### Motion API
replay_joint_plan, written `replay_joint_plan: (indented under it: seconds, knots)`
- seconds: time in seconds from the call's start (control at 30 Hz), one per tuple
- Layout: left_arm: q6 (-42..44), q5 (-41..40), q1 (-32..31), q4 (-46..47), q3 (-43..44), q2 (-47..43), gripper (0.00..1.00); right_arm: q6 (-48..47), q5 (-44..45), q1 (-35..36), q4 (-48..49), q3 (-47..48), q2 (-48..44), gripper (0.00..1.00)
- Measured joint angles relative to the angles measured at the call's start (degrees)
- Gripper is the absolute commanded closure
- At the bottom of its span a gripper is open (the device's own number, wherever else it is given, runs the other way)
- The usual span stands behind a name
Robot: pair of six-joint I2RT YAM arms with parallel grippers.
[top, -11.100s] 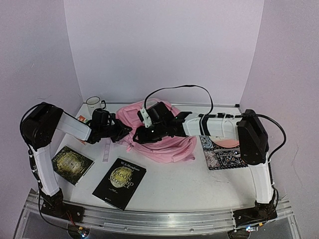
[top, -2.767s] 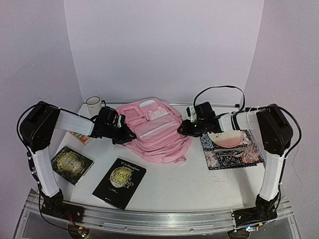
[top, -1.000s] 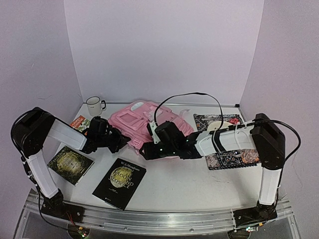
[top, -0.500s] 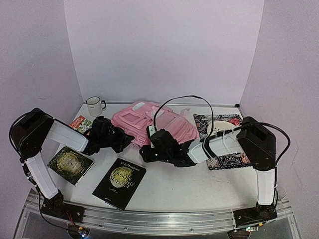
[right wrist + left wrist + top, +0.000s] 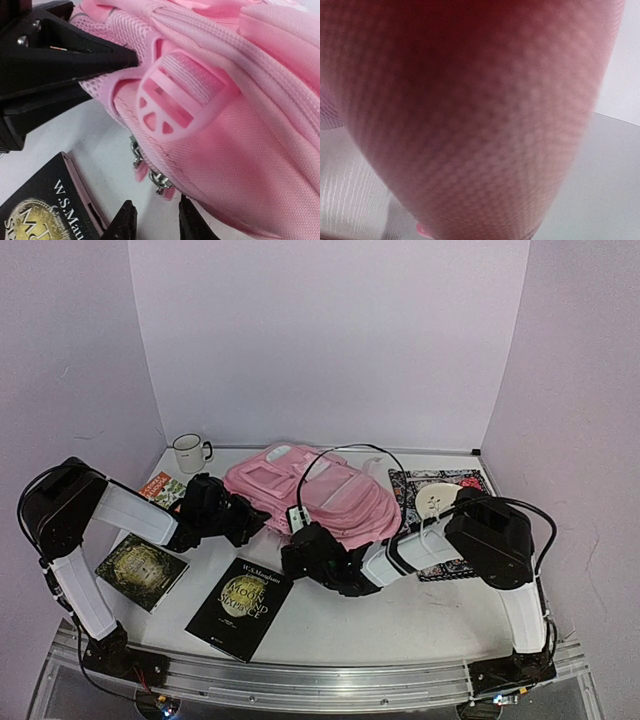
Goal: Pack the student bag
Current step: Pick up the student bag from the center of the board, then unzip the largest pocket of the student bag.
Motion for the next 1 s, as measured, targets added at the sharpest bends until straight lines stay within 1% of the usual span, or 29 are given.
replay_joint_plan:
  seconds: [0.17, 0.4, 0.47, 0.6, 0.63, 0.83, 1.0]
  knots:
    - [0.0, -0.2, -0.2, 0.1, 0.0, -0.2, 1.0, -1.9, 2.8, -0.1, 0.9, 0.1, 1.4, 0.75]
    - [0.0, -0.5, -0.5, 0.4, 0.0, -0.2, 1.0, -4.5, 3.1, -0.1, 4.2, 0.1, 2.0, 0.73]
    - [0.0, -0.6, -0.6, 0.5, 0.0, -0.2, 1.0, -5.1, 3.0, -0.1, 5.1, 0.1, 2.1, 0.77]
    - [0.0, -0.7, -0.7, 0.6, 0.0, -0.2, 1.0, -5.8, 3.1, -0.1, 6.7, 0.1, 2.1, 0.97]
    - [0.0, -0.7, -0.7, 0.6, 0.0, -0.2, 1.0, -5.9, 3.2, -0.1, 7.0, 0.2, 2.1, 1.0]
    - [0.3, -1.0, -0.8, 0.6, 0.0, -0.2, 1.0, -6.6, 3.0, -0.1, 7.8, -0.9, 2.0, 1.0]
    - [0.8, -1.2, -0.8, 0.6, -0.5, -0.2, 1.0, -6.6, 1.9, -0.3, 7.6, -6.5, -1.6, 1.0]
